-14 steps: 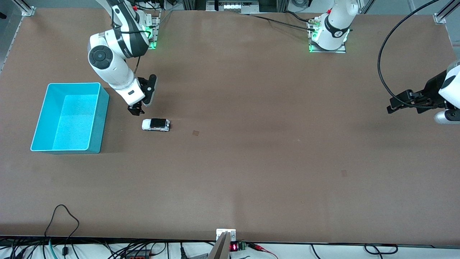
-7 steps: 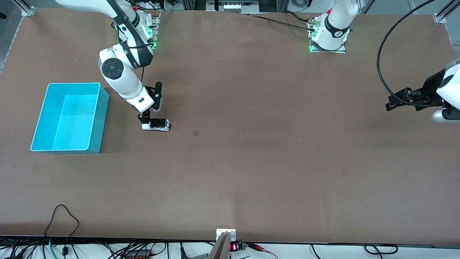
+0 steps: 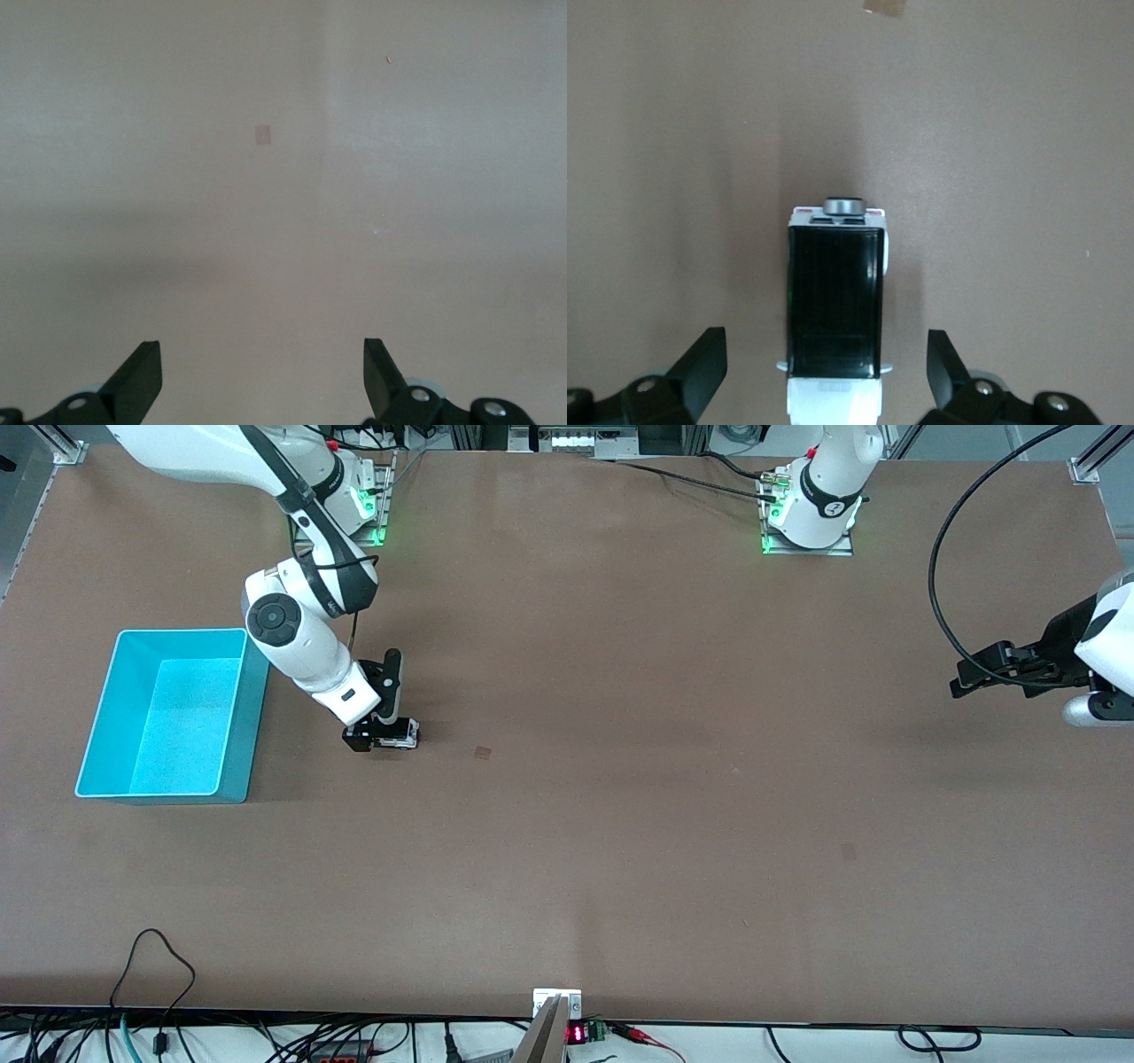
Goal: Wind and store white jeep toy
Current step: 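Lower and close the right gripper on the jeep, then lift the jeep and carry it over the turquoise bin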
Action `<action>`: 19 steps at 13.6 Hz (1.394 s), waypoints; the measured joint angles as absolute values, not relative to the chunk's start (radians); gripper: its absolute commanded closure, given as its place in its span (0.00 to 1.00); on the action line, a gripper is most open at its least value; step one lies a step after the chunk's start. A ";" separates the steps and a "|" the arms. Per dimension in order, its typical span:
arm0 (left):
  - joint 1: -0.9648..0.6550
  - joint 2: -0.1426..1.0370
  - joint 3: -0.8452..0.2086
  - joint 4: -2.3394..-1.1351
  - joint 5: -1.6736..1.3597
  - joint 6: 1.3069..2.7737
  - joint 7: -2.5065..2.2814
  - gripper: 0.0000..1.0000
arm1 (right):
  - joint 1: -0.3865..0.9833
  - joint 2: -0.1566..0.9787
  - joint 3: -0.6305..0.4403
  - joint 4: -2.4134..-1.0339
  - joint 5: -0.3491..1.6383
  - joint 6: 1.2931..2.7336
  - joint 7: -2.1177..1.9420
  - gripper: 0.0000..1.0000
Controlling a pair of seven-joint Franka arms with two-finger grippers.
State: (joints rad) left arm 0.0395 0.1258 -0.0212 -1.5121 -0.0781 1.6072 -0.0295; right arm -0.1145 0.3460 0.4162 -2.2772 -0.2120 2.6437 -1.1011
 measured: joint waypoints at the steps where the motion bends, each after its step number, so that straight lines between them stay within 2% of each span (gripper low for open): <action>1: 0.039 0.126 -0.021 -1.512 -0.078 1.607 -0.029 0.00 | -0.115 0.359 0.415 -2.270 -0.224 2.644 -1.101 0.00; 4: 0.040 0.126 -0.021 -1.513 -0.078 1.607 -0.030 0.00 | -0.115 0.385 0.413 -2.259 -0.241 2.644 -1.101 0.02; 6: 0.040 0.126 -0.021 -1.513 -0.078 1.607 -0.030 0.00 | -0.115 0.391 0.413 -2.258 -0.252 2.645 -1.101 0.08; 8: 0.040 0.126 -0.021 -1.513 -0.078 1.607 -0.030 0.00 | -0.115 0.397 0.413 -2.255 -0.262 2.648 -1.101 0.28; 9: 0.040 0.126 -0.021 -1.513 -0.078 1.607 -0.030 0.00 | -0.115 0.399 0.413 -2.254 -0.263 2.650 -1.101 0.45; 12: 0.040 0.126 -0.021 -1.513 -0.078 1.607 -0.030 0.00 | -0.115 0.402 0.407 -2.253 -0.263 2.652 -1.087 0.82; 14: 0.040 0.126 -0.021 -1.513 -0.078 1.607 -0.030 0.00 | -0.115 0.401 0.405 -2.253 -0.263 2.652 -1.053 0.97; 15: 0.039 0.126 -0.021 -1.513 -0.078 1.607 -0.030 0.00 | -0.114 0.401 0.405 -2.252 -0.263 2.652 -1.043 1.00; 19: 0.039 0.126 -0.021 -1.513 -0.078 1.607 -0.030 0.00 | -0.116 0.391 0.379 -2.226 -0.263 2.645 -0.953 1.00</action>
State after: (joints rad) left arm 0.0394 0.1258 -0.0211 -1.5135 -0.0781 1.6070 -0.0295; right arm -0.1161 0.3909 0.3790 -2.2259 -0.2630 2.6446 -0.9533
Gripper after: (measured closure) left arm 0.000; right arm 0.502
